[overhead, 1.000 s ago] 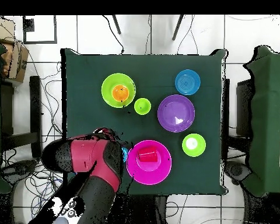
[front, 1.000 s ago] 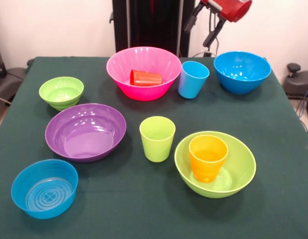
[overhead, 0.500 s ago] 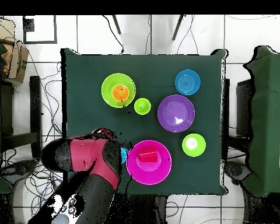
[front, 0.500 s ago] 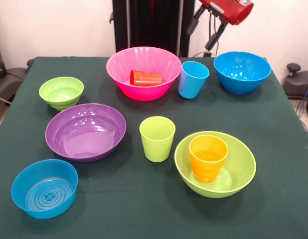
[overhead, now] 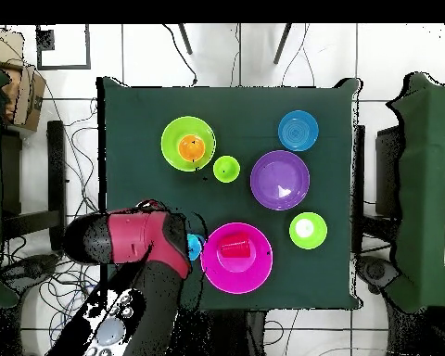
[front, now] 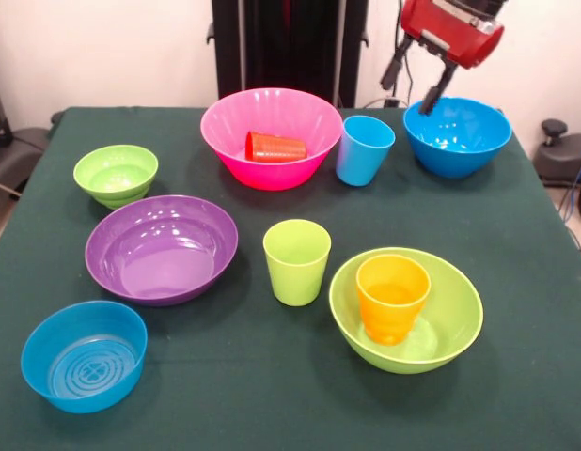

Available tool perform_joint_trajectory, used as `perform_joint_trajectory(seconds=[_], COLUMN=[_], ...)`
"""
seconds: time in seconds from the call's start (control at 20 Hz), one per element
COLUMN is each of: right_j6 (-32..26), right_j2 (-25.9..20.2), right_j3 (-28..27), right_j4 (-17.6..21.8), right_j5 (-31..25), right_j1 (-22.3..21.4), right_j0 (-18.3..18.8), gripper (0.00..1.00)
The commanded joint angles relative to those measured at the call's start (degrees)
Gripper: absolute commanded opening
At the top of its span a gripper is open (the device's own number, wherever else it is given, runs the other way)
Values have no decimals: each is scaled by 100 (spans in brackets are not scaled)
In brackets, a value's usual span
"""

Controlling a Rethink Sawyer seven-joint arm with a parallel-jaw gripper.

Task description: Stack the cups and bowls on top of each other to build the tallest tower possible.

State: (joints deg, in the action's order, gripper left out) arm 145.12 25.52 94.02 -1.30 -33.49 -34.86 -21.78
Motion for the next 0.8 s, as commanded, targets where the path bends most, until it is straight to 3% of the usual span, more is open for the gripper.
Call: perform_joint_trajectory(seconds=[0.05, 0.5, 0.8], right_j6=[-1111, -1002, -855], right_j2=[-1632, -2469, -2718], right_j3=[324, 719, 809], right_j4=[89, 79, 233], right_j5=[-572, -550, -388], right_j1=[-16, -156, -149], right_j0=[536, 1141, 1337], gripper=[100, 100, 100])
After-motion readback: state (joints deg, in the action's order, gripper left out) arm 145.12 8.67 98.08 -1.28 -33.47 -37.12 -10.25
